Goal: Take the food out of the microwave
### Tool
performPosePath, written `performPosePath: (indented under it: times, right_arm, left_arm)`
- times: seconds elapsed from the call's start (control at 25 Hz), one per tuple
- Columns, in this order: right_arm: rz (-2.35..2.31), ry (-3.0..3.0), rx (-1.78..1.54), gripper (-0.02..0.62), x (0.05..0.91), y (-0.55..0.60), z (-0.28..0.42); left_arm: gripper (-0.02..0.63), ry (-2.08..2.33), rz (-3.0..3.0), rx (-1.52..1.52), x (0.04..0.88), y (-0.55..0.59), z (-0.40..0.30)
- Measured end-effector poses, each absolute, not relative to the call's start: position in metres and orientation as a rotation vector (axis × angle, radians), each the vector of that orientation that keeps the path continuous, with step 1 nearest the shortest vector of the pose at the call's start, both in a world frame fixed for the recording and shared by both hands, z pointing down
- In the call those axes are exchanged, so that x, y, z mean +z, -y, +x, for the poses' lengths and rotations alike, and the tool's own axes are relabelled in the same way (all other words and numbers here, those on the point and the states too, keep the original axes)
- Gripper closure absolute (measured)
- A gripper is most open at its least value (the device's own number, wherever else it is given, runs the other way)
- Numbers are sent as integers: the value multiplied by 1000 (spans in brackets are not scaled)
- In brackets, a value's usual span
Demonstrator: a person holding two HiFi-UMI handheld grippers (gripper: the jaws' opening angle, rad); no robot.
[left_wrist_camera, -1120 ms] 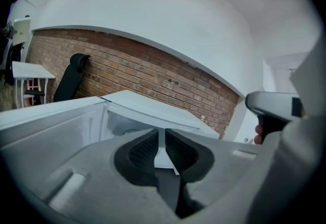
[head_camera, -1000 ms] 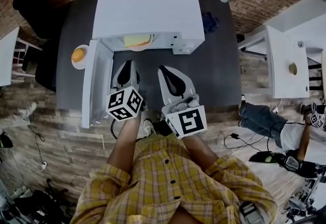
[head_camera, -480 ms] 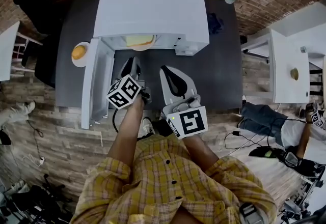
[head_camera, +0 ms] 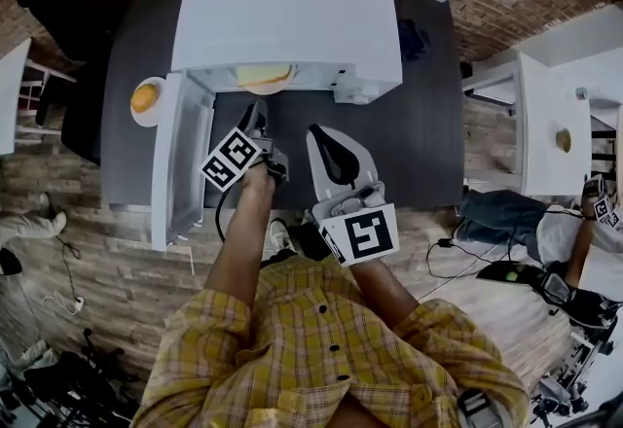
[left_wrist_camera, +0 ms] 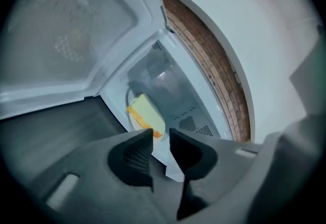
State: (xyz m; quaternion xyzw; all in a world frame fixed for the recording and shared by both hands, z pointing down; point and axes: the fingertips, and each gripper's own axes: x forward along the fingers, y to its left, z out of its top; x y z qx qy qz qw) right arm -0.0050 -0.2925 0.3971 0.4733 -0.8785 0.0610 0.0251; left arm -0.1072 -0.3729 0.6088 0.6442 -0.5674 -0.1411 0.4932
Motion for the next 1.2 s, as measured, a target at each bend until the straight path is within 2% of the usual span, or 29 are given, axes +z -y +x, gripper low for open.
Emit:
performPosePath:
  times: [1.2]
  right_arm:
    - [1448,2702,264,592,414,302,-1]
  left_arm:
    - [506,1136,1124,-962,692,400,-113]
